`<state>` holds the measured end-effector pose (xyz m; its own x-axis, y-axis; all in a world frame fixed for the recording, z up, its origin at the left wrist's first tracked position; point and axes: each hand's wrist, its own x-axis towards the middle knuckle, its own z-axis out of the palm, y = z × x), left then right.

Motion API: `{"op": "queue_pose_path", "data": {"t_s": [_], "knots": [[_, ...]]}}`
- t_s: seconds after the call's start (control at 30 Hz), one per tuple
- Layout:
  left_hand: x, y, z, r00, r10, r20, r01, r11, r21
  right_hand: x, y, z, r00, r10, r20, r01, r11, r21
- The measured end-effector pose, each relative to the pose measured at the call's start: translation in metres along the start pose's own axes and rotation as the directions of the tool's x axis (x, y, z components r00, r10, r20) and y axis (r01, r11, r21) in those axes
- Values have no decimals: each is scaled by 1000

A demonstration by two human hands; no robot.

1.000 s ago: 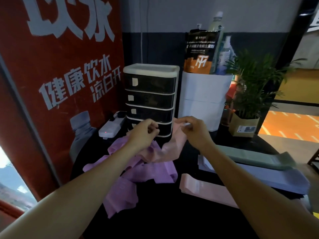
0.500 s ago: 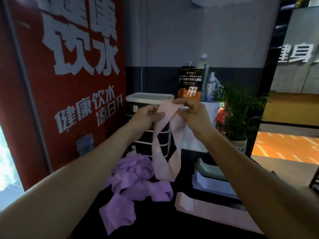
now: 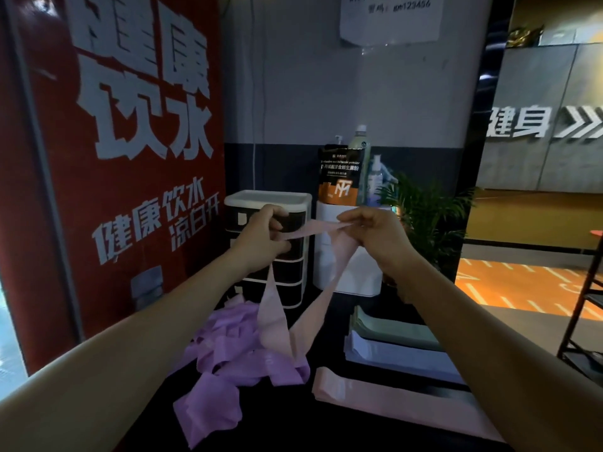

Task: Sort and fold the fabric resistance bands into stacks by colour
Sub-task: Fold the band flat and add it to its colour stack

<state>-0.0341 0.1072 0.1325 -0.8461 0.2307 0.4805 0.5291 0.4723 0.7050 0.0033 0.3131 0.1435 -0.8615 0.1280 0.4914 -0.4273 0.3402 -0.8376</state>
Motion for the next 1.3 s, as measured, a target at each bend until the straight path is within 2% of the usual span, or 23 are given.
{"op": "queue_pose_path", "data": {"t_s": [0.1,0.2,0.27,0.4,0.5,0.67,0.83,0.97,1.07,1.17,1.23,1.3], "knots": [[0,-4,-1,999,-16,-28,14,997,-77,-6,4,-9,999,38,6,-38,999,13],[-1,-9,-4,1000,-24,-1,24,996,-81,-11,7,-15,999,27,36,-26,999,-23],[-4,-12,-6,997,-52,65,58,993,-100,-13,13,-19,998,27,49,-24,998,-59],[-10,-16,-7,972,-96,214,151,954,-260,-15,24,-26,998,65,23,-63,995,-80],[-14,-19,-4,940,-99,325,191,946,-263,-17,24,-26,996,91,26,-88,992,-92],[-22,-27,-4,892,-130,433,251,939,-236,-21,28,-30,985,172,-16,-172,985,7],[-27,-36,-5,909,-162,385,270,931,-246,-31,28,-32,981,191,26,-193,976,104],[-30,-33,1,891,-130,434,221,961,-166,-33,15,-24,973,182,140,-216,935,281],[-27,-26,10,950,-99,297,124,990,-67,-33,5,-13,960,181,211,-245,911,331],[-27,-12,15,965,-128,228,178,960,-215,-30,0,3,961,201,188,-255,908,332],[-31,-3,19,957,-128,261,215,917,-336,-26,-1,11,962,224,157,-268,884,382],[-35,0,23,945,-102,311,216,908,-360,-24,-1,15,961,242,134,-276,864,420]]}}
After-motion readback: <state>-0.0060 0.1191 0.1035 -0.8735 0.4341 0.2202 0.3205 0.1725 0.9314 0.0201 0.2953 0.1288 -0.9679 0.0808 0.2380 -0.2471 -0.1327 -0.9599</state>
